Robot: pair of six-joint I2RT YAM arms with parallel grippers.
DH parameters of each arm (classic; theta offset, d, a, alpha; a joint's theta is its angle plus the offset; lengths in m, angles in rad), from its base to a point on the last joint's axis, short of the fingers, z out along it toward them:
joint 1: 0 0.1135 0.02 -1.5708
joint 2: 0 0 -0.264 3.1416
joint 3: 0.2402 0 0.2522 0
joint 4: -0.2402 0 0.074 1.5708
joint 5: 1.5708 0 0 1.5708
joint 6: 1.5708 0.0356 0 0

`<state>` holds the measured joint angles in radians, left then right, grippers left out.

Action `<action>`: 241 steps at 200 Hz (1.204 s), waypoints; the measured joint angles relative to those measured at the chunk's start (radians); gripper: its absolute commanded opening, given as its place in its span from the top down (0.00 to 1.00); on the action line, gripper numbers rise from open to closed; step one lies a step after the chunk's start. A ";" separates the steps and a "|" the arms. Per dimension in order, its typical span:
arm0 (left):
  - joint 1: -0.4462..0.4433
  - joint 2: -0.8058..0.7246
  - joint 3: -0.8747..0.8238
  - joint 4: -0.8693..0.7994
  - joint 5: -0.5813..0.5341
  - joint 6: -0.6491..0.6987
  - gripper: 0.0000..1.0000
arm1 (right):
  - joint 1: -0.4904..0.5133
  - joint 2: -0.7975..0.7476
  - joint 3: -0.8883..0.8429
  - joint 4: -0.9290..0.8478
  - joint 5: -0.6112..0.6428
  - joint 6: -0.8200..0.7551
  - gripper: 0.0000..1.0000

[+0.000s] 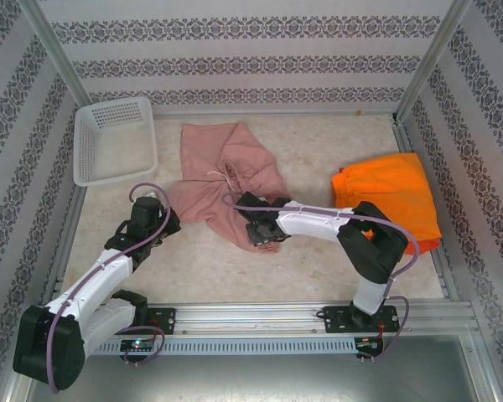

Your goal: Fold and stack the shorts

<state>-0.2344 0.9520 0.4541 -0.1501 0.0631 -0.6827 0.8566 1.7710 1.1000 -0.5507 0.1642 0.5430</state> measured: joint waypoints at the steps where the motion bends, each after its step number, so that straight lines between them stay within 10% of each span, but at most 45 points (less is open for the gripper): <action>1: 0.000 0.000 0.000 0.000 -0.001 0.001 1.00 | -0.004 -0.005 -0.001 0.000 0.000 0.000 0.87; 76: 0.014 -0.092 0.070 -0.098 -0.039 0.044 1.00 | -0.381 -0.469 -0.207 0.038 -0.082 -0.016 0.99; 161: 0.014 -0.067 0.149 -0.219 -0.041 0.062 1.00 | -0.613 -0.509 -0.315 0.060 -0.338 0.039 1.00; 241: 0.108 0.723 1.285 -0.313 0.031 0.187 1.00 | -0.659 -0.026 0.553 0.088 -0.526 0.119 1.00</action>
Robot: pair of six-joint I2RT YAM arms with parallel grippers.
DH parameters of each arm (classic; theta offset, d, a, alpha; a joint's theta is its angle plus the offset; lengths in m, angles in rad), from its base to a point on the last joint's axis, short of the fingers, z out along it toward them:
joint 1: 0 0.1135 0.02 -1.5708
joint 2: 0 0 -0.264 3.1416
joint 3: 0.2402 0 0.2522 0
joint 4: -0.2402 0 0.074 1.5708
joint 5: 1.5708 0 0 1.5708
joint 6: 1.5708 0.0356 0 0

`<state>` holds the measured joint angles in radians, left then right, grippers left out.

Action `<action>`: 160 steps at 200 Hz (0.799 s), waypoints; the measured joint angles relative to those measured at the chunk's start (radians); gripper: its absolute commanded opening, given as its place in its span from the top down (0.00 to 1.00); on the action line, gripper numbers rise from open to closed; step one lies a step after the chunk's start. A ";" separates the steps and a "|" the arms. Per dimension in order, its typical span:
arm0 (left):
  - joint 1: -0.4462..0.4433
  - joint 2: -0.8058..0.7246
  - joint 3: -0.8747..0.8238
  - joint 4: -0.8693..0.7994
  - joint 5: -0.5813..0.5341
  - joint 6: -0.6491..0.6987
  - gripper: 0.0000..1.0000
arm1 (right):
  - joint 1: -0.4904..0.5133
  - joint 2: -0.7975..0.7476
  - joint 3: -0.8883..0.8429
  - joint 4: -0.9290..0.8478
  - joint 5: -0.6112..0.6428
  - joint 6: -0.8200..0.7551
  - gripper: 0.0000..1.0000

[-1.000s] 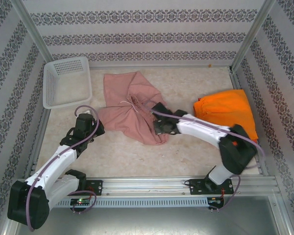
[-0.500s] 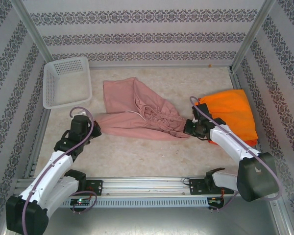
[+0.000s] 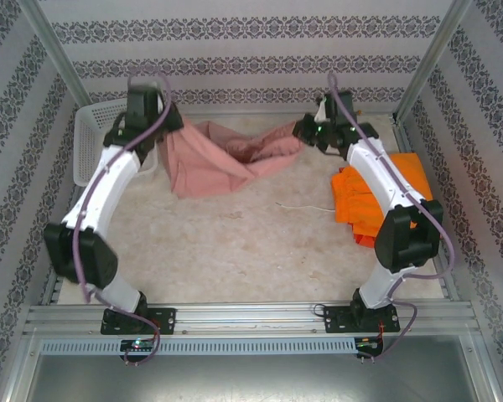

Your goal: Fold and stack the shorts

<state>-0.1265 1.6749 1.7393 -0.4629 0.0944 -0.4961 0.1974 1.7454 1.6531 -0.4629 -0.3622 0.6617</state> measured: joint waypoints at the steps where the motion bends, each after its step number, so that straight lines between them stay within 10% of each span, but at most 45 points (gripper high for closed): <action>1: 0.003 0.013 0.024 -0.003 0.000 0.001 1.00 | -0.003 0.002 0.010 0.004 -0.003 0.004 1.00; 53: 0.055 0.079 0.502 -0.159 0.007 0.072 1.00 | -0.190 -0.265 -0.251 0.317 -0.044 0.157 0.97; 110: 0.043 -0.641 -0.562 0.147 0.029 0.042 1.00 | -0.183 -0.396 -0.790 0.451 -0.083 0.151 0.59; 160: 0.030 -0.805 -1.149 0.169 0.069 -0.086 0.93 | -0.046 -0.439 -0.967 0.323 -0.056 0.083 0.39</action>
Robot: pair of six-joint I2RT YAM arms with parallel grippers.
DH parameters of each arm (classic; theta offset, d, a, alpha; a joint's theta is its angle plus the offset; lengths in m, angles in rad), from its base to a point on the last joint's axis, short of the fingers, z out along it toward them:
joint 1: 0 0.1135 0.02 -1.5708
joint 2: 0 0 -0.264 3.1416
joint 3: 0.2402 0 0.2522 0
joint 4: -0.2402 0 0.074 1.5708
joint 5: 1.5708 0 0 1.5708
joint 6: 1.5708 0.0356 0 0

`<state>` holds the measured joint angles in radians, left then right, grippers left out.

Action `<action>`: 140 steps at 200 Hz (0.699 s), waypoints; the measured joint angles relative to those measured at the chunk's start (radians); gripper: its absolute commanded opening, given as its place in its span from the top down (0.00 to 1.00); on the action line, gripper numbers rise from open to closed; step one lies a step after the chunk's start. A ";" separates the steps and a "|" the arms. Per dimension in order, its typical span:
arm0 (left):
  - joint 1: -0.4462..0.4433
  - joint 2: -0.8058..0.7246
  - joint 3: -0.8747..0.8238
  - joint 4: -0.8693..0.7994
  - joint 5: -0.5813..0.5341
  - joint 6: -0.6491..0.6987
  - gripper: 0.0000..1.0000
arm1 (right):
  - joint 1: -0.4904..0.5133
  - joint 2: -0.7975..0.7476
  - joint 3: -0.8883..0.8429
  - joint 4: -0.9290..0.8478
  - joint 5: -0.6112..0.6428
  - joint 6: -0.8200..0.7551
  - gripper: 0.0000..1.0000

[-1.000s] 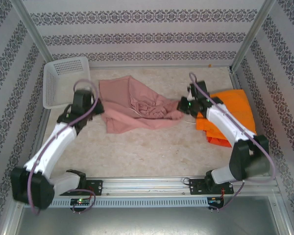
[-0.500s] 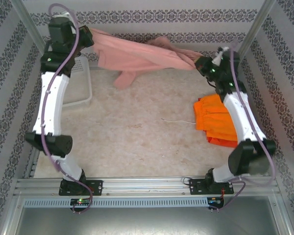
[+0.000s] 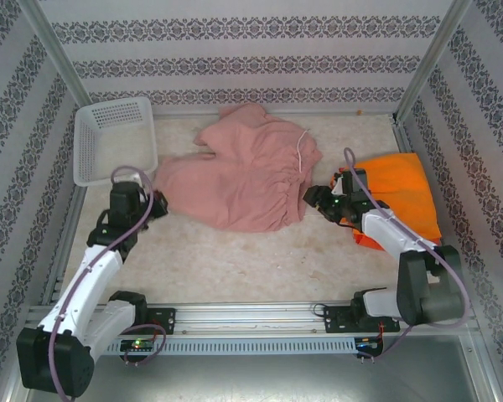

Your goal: Fold and stack the shorts

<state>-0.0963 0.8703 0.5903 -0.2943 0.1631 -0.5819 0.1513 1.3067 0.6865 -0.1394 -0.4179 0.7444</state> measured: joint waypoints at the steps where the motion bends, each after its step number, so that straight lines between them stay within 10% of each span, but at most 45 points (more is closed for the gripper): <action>1: 0.000 -0.006 -0.008 -0.005 0.000 -0.001 0.93 | 0.004 -0.005 0.000 -0.003 0.003 -0.001 0.38; 74: -0.002 -0.208 -0.048 -0.074 -0.040 -0.017 0.91 | 0.302 0.016 0.173 -0.204 0.277 -0.140 0.28; 121: -0.002 -0.174 -0.070 -0.074 -0.040 -0.025 0.94 | 0.319 0.092 0.161 -0.276 0.378 -0.192 0.39; 140: -0.002 -0.174 -0.076 -0.073 -0.040 -0.027 0.77 | 0.325 0.149 0.164 -0.277 0.385 -0.207 0.42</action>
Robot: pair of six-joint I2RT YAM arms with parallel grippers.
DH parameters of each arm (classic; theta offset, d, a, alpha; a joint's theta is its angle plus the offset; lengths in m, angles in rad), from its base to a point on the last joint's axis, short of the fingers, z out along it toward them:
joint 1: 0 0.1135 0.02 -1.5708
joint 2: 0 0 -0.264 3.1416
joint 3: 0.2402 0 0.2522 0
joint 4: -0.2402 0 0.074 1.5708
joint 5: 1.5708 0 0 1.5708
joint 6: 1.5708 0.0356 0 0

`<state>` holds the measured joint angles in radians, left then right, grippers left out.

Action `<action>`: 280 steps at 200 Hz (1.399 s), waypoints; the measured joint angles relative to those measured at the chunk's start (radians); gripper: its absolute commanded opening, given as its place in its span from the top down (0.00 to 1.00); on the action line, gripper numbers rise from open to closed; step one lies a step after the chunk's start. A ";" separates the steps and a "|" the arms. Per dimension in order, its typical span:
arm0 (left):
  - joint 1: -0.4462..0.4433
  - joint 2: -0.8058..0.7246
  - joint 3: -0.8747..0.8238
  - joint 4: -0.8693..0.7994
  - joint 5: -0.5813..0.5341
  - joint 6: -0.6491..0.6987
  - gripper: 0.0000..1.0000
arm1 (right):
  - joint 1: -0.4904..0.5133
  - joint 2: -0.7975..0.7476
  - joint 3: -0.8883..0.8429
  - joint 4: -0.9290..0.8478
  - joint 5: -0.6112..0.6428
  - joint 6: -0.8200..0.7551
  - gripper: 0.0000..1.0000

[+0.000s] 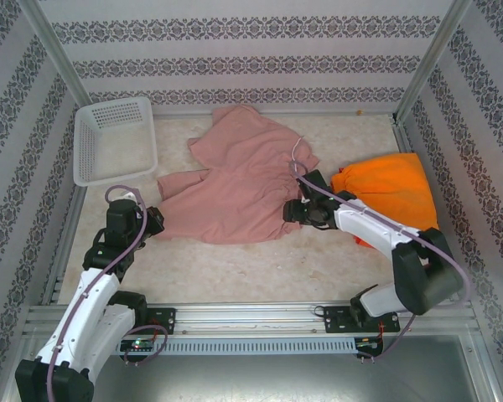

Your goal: Fold and stack the shorts

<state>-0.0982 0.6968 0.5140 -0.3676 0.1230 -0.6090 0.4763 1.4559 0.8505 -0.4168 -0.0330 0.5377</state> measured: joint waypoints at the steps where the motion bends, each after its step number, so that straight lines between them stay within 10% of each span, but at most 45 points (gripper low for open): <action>1: 0.000 0.000 0.000 0.000 0.000 -0.002 0.76 | 0.000 0.002 0.000 0.000 0.000 0.000 0.43; 44: 0.000 0.000 -0.006 -0.027 -0.033 -0.024 0.43 | 0.006 0.098 0.024 -0.006 0.011 -0.023 0.54; 100: 0.016 0.005 -0.060 -0.037 -0.044 -0.100 0.35 | 0.003 0.132 0.024 0.001 0.006 -0.029 0.95; 155: 0.096 -0.034 -0.127 -0.035 -0.014 -0.201 0.31 | -0.057 0.064 -0.006 0.009 -0.022 -0.034 1.00; 220: 0.172 0.043 -0.240 0.124 0.098 -0.304 0.54 | -0.069 0.046 -0.026 0.025 -0.048 -0.040 1.00; 265: 0.172 0.135 -0.260 0.291 0.161 -0.332 1.00 | -0.076 0.052 -0.026 0.037 -0.066 -0.040 1.00; 280: 0.172 0.160 -0.247 0.302 0.164 -0.305 1.00 | -0.089 0.052 -0.026 0.040 -0.073 -0.040 1.00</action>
<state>0.0742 0.8570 0.2668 -0.0658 0.2874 -0.9142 0.3874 1.5082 0.8246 -0.3771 -0.1062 0.4973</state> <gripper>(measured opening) 0.035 0.053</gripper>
